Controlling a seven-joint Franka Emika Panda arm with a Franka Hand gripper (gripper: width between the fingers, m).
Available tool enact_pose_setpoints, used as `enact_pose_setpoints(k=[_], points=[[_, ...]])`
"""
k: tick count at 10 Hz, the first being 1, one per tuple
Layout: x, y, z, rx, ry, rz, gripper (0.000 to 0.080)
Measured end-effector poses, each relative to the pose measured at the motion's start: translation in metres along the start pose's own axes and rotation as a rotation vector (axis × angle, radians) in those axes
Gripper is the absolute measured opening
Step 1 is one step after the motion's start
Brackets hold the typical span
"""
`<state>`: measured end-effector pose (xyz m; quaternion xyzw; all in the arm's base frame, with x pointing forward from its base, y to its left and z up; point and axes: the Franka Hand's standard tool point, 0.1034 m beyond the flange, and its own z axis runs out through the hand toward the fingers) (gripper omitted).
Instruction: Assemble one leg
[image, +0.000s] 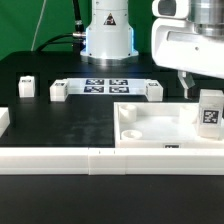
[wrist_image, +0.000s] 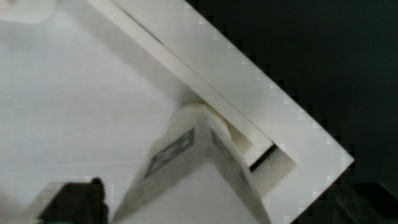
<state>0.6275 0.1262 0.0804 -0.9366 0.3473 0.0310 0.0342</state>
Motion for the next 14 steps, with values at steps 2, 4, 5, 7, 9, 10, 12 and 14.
enact_pose_setpoints(k=[2,4,5,7,9,10,12,14], points=[[0.0022,0.0012,0.0024,-0.006,0.031,-0.204,0.0649],[0.0051,0.0053,0.0057,-0.004,0.043,-0.413,0.0649],[0.0049,0.0056,0.0061,-0.005,0.042,-0.444,0.0649],[0.0052,0.0059,0.0060,-0.007,0.042,-0.556,0.0649],[0.0052,0.0059,0.0061,-0.007,0.042,-0.550,0.0346],[0.0052,0.0058,0.0060,-0.007,0.042,-0.550,0.0290],[0.0052,0.0058,0.0060,-0.006,0.042,-0.514,0.0290],[0.0051,0.0057,0.0061,-0.005,0.041,-0.504,0.0290]])
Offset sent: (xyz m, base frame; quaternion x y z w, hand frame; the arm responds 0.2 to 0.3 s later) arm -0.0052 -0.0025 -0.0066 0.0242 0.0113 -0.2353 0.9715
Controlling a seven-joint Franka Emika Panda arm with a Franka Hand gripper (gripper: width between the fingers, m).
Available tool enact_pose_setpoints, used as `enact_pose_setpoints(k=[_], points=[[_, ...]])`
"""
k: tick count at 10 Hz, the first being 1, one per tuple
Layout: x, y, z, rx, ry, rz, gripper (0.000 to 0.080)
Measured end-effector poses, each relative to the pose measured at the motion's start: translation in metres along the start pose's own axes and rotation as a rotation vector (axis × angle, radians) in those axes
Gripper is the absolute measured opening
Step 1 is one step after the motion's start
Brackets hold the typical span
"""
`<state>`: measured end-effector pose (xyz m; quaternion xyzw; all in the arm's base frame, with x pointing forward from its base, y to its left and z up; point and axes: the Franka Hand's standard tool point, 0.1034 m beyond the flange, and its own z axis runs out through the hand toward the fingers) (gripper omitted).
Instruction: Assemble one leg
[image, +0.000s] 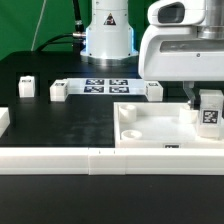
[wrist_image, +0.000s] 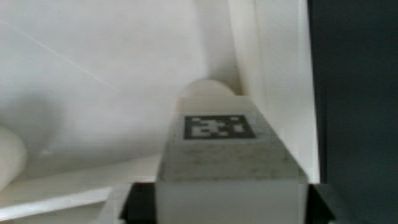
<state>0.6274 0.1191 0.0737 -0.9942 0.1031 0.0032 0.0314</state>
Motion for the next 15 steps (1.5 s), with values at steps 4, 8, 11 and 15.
enact_pose_setpoints(k=[4,8,11,15], points=[[0.0014,0.0037,0.0006,0.023,-0.001,0.443,0.0291],[-0.0001,0.0038,0.0011,0.021,0.004,0.925,0.0291],[0.0019,0.0051,0.0017,0.048,0.010,1.294,0.0291],[0.0022,0.0060,0.0019,0.061,-0.007,1.547,0.0291]])
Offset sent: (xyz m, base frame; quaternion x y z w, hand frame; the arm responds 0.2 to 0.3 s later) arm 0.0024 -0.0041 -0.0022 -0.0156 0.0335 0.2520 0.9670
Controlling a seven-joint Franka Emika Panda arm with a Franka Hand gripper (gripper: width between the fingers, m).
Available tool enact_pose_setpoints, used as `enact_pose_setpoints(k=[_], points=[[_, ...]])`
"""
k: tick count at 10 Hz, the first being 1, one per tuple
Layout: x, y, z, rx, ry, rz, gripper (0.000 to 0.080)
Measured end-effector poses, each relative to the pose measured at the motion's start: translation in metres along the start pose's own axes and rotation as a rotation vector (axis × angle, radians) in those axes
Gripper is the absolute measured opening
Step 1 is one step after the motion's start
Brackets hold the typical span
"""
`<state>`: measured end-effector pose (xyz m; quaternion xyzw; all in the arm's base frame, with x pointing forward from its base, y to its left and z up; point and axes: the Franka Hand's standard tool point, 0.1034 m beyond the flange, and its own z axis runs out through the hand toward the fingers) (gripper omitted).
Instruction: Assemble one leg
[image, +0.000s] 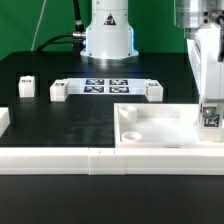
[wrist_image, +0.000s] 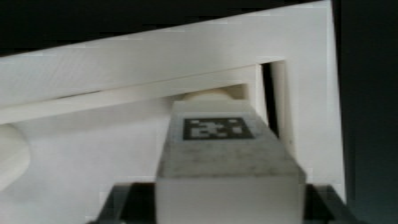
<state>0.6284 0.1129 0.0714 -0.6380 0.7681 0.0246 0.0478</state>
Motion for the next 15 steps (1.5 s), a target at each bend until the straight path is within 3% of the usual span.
enact_pose_setpoints(k=[1,2,4,11,15], points=[[-0.001,0.000,0.000,-0.001,-0.001,0.001,0.0406],[-0.002,0.001,0.000,-0.001,-0.001,-0.023,0.0406],[-0.002,0.001,0.002,-0.003,0.000,-0.128,0.0626],[-0.012,0.000,-0.002,-0.009,0.026,-1.059,0.0649],[-0.011,-0.001,-0.002,-0.025,0.046,-1.422,0.0649]])
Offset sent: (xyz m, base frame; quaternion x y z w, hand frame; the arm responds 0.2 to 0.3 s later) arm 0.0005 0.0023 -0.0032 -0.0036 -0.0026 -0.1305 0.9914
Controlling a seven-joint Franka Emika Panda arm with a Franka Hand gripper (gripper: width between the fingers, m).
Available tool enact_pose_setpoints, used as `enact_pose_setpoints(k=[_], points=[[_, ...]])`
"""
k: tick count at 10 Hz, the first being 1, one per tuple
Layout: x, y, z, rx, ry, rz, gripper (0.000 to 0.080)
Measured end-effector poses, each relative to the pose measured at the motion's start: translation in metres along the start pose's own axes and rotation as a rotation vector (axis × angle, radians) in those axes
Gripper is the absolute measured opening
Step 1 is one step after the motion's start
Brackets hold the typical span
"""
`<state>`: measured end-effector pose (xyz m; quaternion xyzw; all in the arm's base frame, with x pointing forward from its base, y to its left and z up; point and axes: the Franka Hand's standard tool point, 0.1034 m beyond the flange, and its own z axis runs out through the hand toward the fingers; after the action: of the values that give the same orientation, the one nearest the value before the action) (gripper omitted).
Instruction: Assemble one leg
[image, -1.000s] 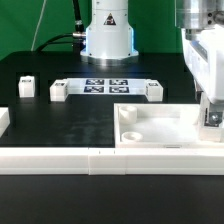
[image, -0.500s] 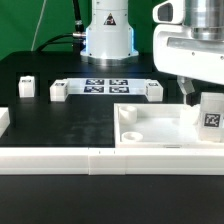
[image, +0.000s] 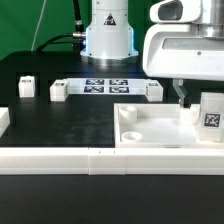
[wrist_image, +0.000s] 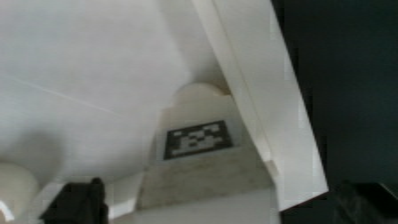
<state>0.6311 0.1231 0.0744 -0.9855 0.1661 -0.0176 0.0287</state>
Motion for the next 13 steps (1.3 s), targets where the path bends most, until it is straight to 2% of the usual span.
enact_pose_setpoints(k=[3,5,6,7,10,13], points=[[0.0013,0.0029,0.0003,-0.004,0.002,-0.115,0.0649],[0.0013,0.0030,0.0003,-0.004,0.002,-0.113,0.0392],[0.0014,0.0031,0.0002,-0.004,0.003,-0.113,0.0392],[0.0014,0.0031,0.0003,-0.004,0.003,-0.112,0.0291],[0.0016,0.0034,0.0004,-0.002,0.003,-0.026,0.0291],[0.0018,0.0063,0.0008,0.015,0.008,0.363,0.0291]])
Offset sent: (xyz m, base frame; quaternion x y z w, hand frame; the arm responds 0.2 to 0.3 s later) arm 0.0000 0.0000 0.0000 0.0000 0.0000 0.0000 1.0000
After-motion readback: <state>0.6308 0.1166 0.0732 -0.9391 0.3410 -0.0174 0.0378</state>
